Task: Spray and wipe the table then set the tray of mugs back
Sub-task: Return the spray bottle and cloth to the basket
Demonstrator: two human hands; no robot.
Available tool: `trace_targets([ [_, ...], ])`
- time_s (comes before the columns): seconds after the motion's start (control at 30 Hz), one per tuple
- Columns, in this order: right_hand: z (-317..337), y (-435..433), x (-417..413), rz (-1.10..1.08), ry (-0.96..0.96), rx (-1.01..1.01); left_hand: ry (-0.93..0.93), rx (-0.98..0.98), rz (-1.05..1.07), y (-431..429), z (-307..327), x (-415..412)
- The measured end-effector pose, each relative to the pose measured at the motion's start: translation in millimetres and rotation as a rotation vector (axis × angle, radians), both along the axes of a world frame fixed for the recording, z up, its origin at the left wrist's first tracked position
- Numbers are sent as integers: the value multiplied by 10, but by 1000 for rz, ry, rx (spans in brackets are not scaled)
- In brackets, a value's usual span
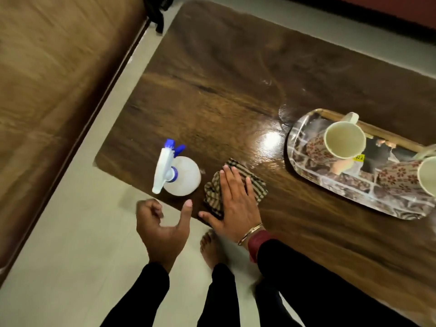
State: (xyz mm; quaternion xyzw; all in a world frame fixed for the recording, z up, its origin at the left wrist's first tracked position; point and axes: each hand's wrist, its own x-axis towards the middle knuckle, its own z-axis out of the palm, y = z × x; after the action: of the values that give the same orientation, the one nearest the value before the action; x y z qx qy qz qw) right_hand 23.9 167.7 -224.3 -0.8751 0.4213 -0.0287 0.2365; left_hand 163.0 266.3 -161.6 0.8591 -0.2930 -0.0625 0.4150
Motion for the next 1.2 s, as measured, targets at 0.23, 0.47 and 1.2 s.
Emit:
trace_targets([
  [0.23,-56,54,95,-80,42,-117,184,-38,-434,-432,226,629],
  [0.47,-160,50,130,-151,134,-149,41,-93,-653,-800,114,707],
  [1.2,639,-502,-374,-1166,-1399,1539,146,36,-411,-839,456,3],
])
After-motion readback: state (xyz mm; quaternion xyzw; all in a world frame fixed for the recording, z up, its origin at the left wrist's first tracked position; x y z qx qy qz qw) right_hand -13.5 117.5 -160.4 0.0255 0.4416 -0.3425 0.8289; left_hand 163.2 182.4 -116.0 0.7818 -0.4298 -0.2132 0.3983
